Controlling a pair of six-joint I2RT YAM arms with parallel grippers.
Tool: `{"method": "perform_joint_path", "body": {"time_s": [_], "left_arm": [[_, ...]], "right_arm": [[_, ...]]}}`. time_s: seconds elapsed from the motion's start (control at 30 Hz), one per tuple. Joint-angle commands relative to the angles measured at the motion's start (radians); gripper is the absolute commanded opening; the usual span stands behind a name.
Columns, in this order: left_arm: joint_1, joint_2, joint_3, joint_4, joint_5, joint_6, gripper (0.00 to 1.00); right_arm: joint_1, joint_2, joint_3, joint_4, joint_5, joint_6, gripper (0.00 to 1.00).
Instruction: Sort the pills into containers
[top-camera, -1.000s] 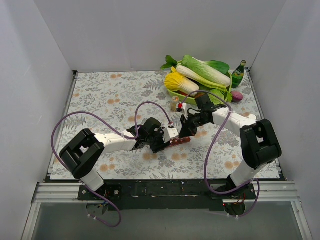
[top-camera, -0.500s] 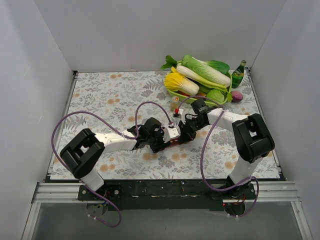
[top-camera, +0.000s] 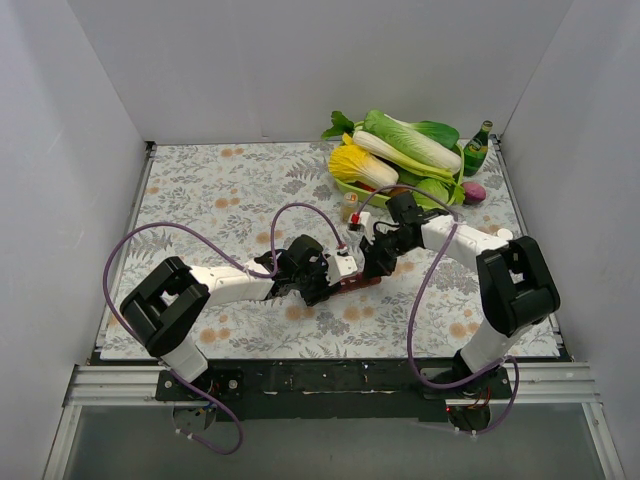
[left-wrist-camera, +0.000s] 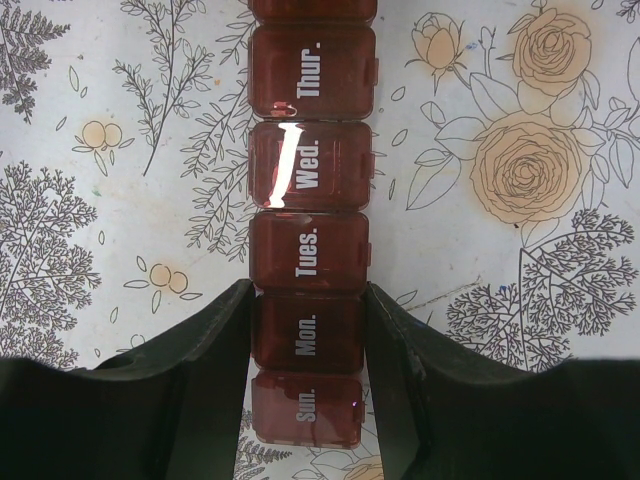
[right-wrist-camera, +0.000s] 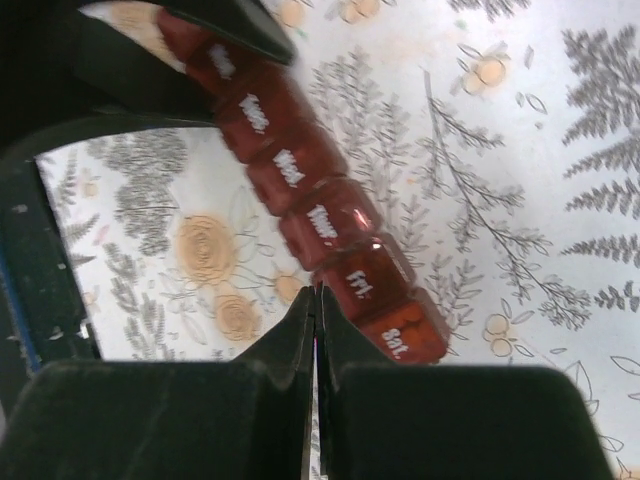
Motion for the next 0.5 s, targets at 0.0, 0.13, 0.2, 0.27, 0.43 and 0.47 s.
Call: {"method": "perform_joint_path", "body": {"time_s": [0.0,0.13,0.2,0.27,0.43,0.47], "left_arm": [[0.008,0.036,-0.011,-0.093,-0.02,-0.007,0.17],[0.008,0.036,-0.012,-0.094,-0.021,-0.01,0.17],[0.008,0.033,-0.014,-0.094,-0.023,-0.011,0.18],[0.008,0.033,-0.013,-0.096,-0.027,-0.013,0.18],[0.018,0.027,0.001,-0.087,-0.036,-0.034,0.24],[0.021,0.021,0.004,-0.083,-0.038,-0.047,0.26]], "right_arm": [[-0.004,0.104,-0.012,0.059,0.161,0.06,0.01],[-0.004,0.16,-0.006,0.057,0.16,0.069,0.01],[-0.007,0.134,0.0,0.047,0.109,0.06,0.01],[-0.013,0.103,0.023,0.014,0.041,0.033,0.01],[-0.068,-0.01,0.095,-0.077,-0.043,-0.024,0.01],[-0.079,-0.045,0.119,-0.088,-0.052,-0.032,0.01]]}}
